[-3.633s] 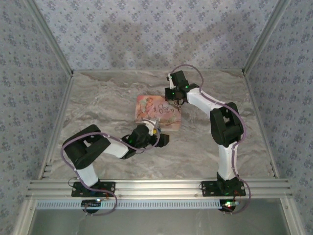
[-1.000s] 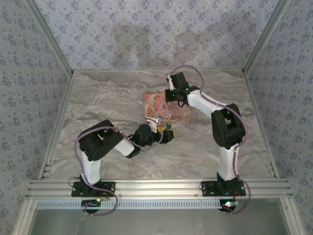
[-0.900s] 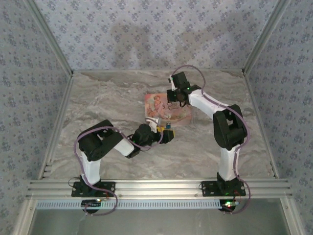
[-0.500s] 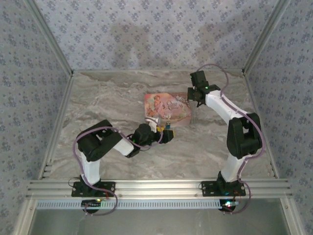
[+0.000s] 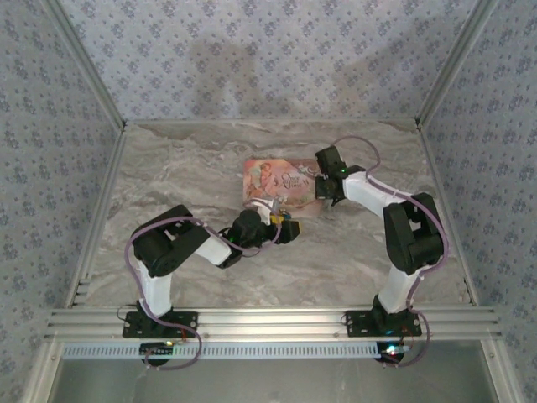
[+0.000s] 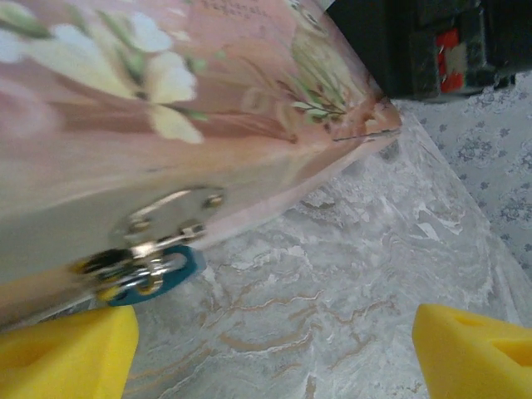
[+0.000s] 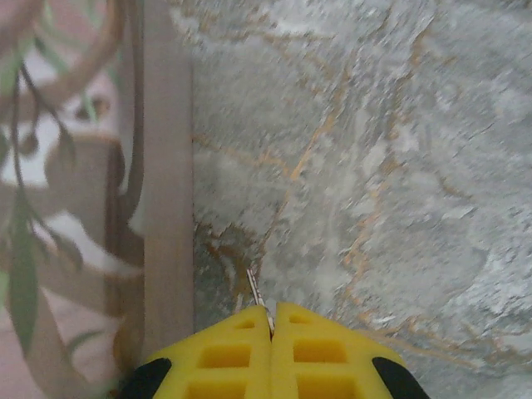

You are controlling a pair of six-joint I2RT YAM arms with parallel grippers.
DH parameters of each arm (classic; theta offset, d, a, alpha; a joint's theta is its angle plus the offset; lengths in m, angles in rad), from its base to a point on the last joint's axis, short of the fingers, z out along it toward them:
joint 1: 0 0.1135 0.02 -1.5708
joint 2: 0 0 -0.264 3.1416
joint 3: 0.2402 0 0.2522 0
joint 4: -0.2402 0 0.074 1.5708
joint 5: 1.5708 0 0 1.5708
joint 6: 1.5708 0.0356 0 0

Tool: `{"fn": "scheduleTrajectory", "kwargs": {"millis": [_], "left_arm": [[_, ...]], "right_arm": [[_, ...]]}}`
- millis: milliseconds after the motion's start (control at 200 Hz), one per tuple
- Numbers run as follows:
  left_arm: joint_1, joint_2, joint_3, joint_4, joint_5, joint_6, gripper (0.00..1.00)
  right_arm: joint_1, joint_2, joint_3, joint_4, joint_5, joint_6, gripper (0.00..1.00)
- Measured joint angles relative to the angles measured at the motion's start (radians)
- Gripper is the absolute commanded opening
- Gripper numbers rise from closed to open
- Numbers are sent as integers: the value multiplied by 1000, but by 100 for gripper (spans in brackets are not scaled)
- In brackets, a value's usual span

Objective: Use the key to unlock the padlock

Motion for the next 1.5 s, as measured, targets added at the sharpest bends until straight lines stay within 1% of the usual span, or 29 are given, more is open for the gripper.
{"fn": "scheduleTrajectory", "kwargs": {"millis": [150,275,515,715,919,1119,1334,1499], "left_arm": [[0,1,4,5,13,0,83],[0,7,-7,37,11,-6,85],[14,5,-92,125,-26,-16,86],[36,-14,-131,147,-51,-17,88],[44,-31,-141,129,-64,-18,88],[44,-31,-99,72,-74,-18,88],[27,-31,-88,42,-146,-10,88],[24,-31,-88,42,-165,6,85]], "right_arm": [[21,0,-25,14,-5,9,0],[23,0,-29,22,-9,16,0],[23,-13,-38,40,-9,19,0],[27,-24,-41,42,-8,19,0],[37,-24,-41,45,-9,19,0],[68,-24,-41,50,-16,26,0],[107,-26,-51,67,-32,45,0],[114,-34,-69,73,-35,53,0]]}}
